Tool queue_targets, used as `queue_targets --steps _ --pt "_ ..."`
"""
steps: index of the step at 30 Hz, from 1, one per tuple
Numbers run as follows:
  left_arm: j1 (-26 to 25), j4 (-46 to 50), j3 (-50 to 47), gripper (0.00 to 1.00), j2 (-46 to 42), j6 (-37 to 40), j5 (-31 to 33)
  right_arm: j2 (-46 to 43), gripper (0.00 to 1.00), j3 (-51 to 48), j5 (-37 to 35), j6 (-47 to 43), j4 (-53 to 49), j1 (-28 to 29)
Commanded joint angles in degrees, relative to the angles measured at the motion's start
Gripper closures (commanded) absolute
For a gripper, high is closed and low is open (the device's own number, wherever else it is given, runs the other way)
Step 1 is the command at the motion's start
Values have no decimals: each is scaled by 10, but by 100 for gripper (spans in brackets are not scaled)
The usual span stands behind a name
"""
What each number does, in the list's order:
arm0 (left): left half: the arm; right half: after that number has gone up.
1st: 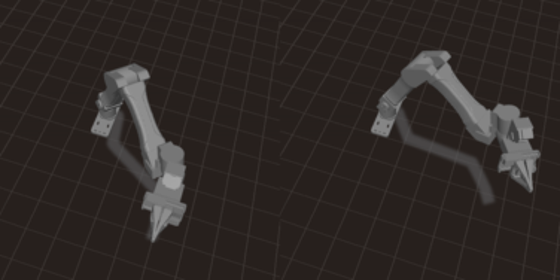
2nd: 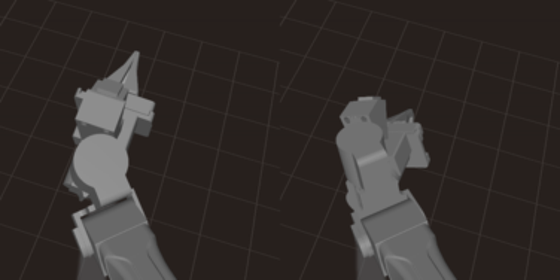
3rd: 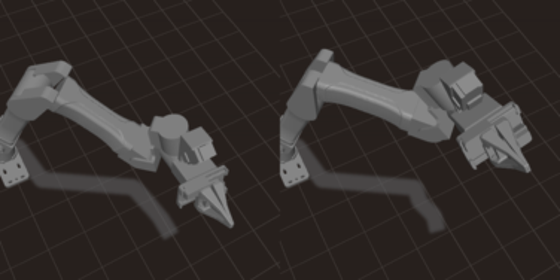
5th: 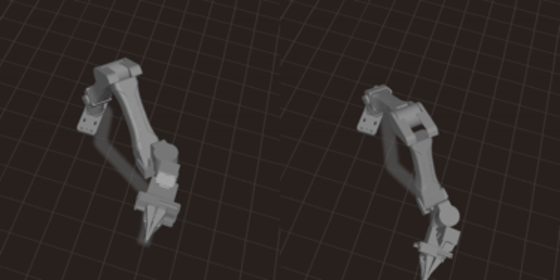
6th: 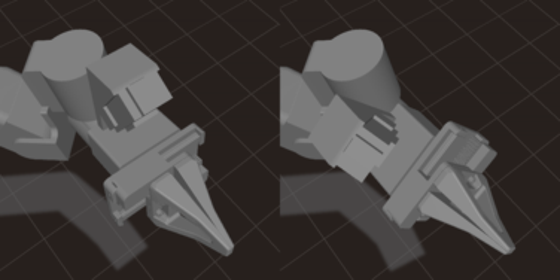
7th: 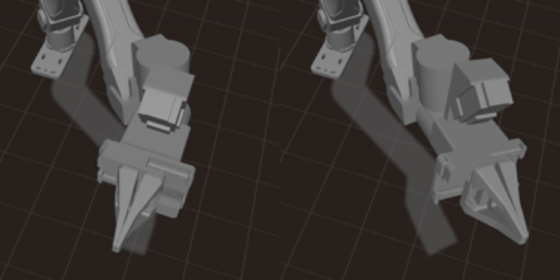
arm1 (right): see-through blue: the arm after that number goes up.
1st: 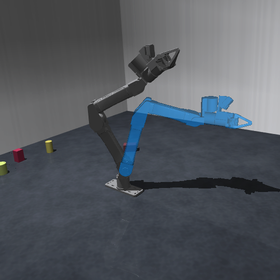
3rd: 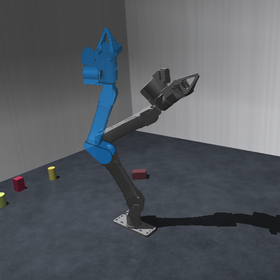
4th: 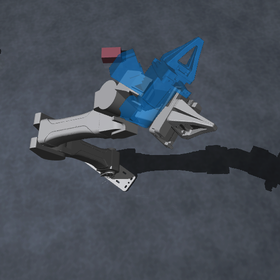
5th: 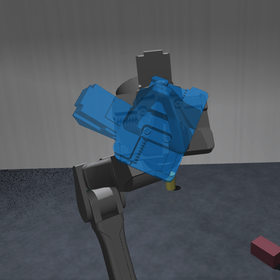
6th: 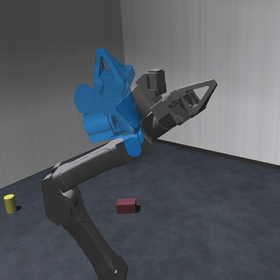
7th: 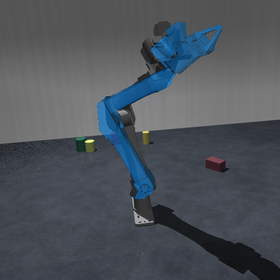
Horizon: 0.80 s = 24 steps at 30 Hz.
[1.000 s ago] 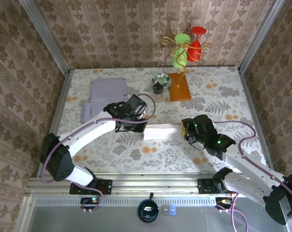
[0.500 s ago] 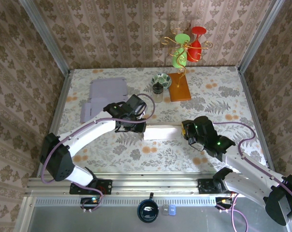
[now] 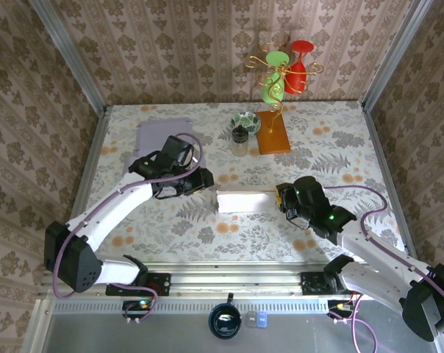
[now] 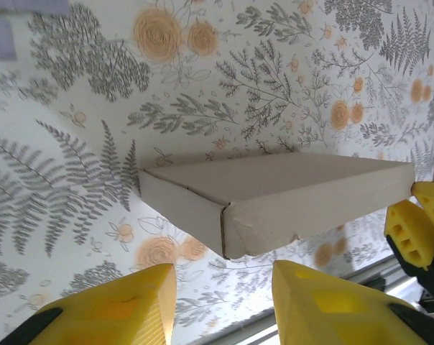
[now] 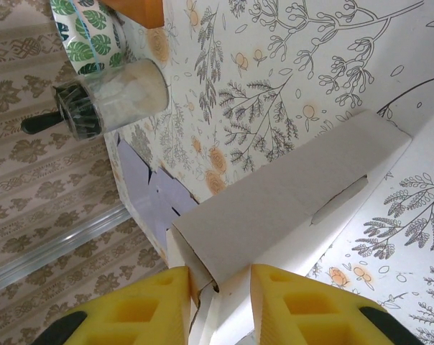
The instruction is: Fold the paper box
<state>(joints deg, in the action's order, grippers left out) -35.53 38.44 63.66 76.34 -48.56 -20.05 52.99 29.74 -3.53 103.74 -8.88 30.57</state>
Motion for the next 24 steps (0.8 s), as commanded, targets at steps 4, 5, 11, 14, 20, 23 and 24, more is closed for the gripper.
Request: queue_targets --steps 4,5,11,14,20,23,24 --pt "5 -107 -50 60 16 -116 -73 18 71 -17 0 1 -69 -3" --pt "5 -123 -56 60 18 -126 -75 18 71 -17 0 1 -70 -3" --pt "7 -153 -80 64 19 -147 -72 17 71 -18 -1 2 -69 -3" --pt "11 -159 -94 67 13 -152 -73 17 71 -18 -1 2 -70 -4" --pt "18 -179 -128 71 -5 -169 -71 18 72 -18 0 2 -70 -4" --pt "21 -205 -147 74 -8 -181 -78 21 72 -17 2 2 -70 -4" --pt "21 -210 -150 74 -8 -183 -81 21 72 -17 2 2 -69 -4"
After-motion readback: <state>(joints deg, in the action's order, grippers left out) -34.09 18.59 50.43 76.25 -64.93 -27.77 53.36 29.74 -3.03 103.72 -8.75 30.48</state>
